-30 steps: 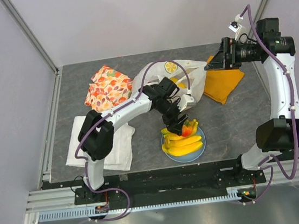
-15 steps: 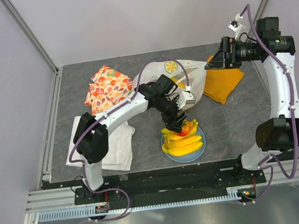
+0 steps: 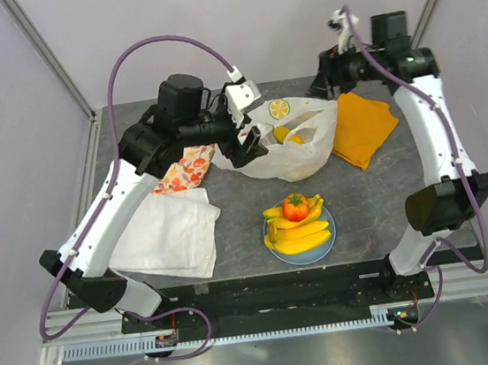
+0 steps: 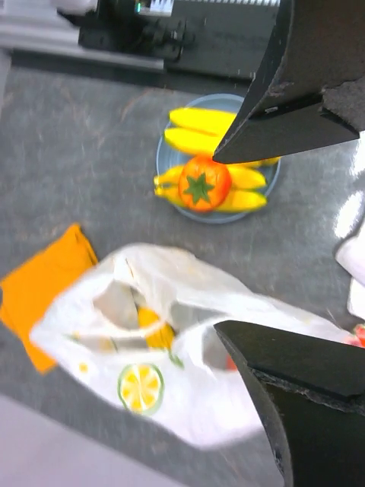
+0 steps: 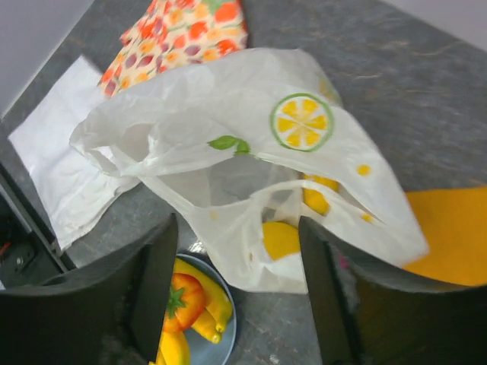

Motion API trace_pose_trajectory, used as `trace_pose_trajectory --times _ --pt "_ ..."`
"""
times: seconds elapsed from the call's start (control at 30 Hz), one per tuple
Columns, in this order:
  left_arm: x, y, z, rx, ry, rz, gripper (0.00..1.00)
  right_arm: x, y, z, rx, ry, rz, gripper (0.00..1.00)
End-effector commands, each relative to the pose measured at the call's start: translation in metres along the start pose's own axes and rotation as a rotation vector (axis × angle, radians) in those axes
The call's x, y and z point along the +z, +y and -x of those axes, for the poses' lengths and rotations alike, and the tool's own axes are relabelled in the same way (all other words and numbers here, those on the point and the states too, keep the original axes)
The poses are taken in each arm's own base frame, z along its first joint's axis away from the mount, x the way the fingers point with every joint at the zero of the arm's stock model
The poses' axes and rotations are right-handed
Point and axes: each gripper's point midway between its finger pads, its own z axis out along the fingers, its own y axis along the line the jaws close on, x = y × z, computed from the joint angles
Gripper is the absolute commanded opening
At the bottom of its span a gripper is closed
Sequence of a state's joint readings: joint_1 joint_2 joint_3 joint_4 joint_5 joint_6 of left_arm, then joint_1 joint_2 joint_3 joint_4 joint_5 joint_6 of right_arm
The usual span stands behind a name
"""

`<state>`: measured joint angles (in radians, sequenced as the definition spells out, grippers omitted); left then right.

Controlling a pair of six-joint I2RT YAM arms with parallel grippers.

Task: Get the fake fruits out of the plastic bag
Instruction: Adjust the plastic bag at the center of the board.

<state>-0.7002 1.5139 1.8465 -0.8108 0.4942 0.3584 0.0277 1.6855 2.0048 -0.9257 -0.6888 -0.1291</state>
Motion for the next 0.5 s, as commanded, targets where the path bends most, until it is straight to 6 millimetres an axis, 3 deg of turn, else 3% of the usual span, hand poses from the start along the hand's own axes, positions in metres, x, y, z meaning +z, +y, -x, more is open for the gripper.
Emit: trace_pose_trajectory --times 0.0,0.13,0.23,0.27,0.37,0.4,0.47 --pt "0.028 0.047 -0.058 0.016 0.201 0.193 0.89 0.070 0.015 -0.035 -0.028 0.115 0.074 0.66" --pt "0.044 0.085 -0.078 0.044 0.286 0.312 0.89 0.107 0.008 -0.054 -0.010 0.178 0.070 0.61" --pt "0.060 0.098 -0.107 0.034 0.368 0.325 0.88 0.127 -0.009 -0.083 0.033 0.264 0.030 0.56" --pt "0.067 0.101 -0.120 0.015 0.402 0.327 0.87 0.128 -0.012 -0.107 0.065 0.329 0.027 0.53" --pt "0.066 0.110 -0.139 -0.037 0.458 0.364 0.78 0.114 -0.004 -0.142 0.061 0.435 0.037 0.50" --pt "0.062 0.114 -0.145 -0.070 0.464 0.367 0.66 0.109 0.000 -0.168 0.073 0.501 0.043 0.50" --pt "0.056 0.118 -0.148 -0.140 0.446 0.374 0.46 0.089 0.011 -0.199 0.064 0.597 0.048 0.49"
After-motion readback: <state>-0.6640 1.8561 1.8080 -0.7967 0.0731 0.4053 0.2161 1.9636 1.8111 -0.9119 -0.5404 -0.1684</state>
